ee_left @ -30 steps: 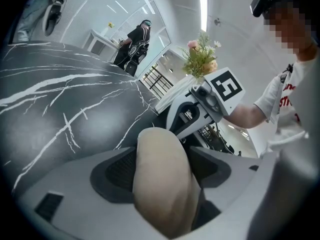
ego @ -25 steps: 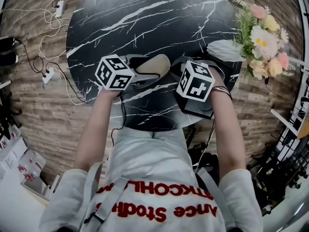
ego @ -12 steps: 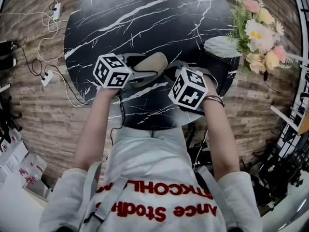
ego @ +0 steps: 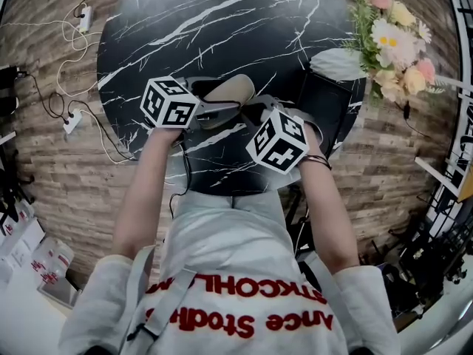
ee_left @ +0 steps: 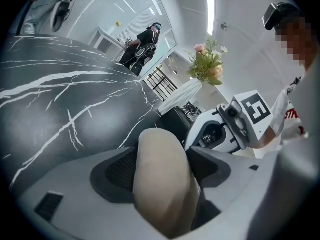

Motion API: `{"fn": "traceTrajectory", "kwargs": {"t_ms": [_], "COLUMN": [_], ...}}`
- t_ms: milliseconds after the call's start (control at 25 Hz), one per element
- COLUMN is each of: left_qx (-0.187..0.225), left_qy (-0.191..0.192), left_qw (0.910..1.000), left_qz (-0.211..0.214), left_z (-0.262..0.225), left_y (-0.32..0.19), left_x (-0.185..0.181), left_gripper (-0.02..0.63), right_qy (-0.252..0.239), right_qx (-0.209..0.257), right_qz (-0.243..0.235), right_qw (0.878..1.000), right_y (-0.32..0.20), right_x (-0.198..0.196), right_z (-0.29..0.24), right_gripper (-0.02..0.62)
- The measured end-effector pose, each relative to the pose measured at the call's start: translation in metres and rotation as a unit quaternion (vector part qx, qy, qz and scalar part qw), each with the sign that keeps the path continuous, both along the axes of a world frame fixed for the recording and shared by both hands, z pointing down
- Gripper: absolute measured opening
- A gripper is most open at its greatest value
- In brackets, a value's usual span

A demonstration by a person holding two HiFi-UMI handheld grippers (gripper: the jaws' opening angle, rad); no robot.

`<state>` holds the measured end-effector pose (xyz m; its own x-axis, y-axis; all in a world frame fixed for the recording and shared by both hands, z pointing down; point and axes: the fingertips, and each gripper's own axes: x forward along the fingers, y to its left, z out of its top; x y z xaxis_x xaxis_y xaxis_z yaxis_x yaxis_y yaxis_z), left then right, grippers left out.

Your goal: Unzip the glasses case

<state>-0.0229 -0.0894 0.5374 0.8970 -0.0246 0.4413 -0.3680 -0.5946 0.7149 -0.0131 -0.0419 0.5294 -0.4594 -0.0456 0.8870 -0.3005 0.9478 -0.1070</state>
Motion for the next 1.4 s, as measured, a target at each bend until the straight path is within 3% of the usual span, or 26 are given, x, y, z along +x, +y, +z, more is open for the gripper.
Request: {"fn": "traceTrajectory", "kwargs": {"t_ms": [360, 480, 800, 1400], "left_qx": [-0.011, -0.020, -0.016, -0.020], "left_qy": [0.000, 0.009, -0.003, -0.025], "left_qw": [0.9997, 0.9991, 0.9993, 0.9991], "left_qz": [-0.022, -0.036, -0.033, -0.027], "left_z": [0.001, 0.000, 0.001, 0.007], "left_y": [-0.004, -0.006, -0.005, -0.005], "left_x": [-0.002, -0.002, -0.001, 0.002], "left_gripper": [0.344, 0.344, 0.337, 0.337], "right_qy": [-0.026, -0.060, -0.014, -0.072], "right_qx": [0.035, 0.008, 0.029, 0.005], "right_qz": [0.136, 0.188, 0.138, 0.160], "right_qw": [0.990, 0.980, 0.990, 0.984], "right_y": [-0.006, -0.009, -0.006, 0.033], "right_x": [-0.001, 0.001, 0.000, -0.038], "right_z": [0.000, -0.002, 0.004, 0.006], "right_gripper": [0.038, 0.069, 0.039, 0.018]}}
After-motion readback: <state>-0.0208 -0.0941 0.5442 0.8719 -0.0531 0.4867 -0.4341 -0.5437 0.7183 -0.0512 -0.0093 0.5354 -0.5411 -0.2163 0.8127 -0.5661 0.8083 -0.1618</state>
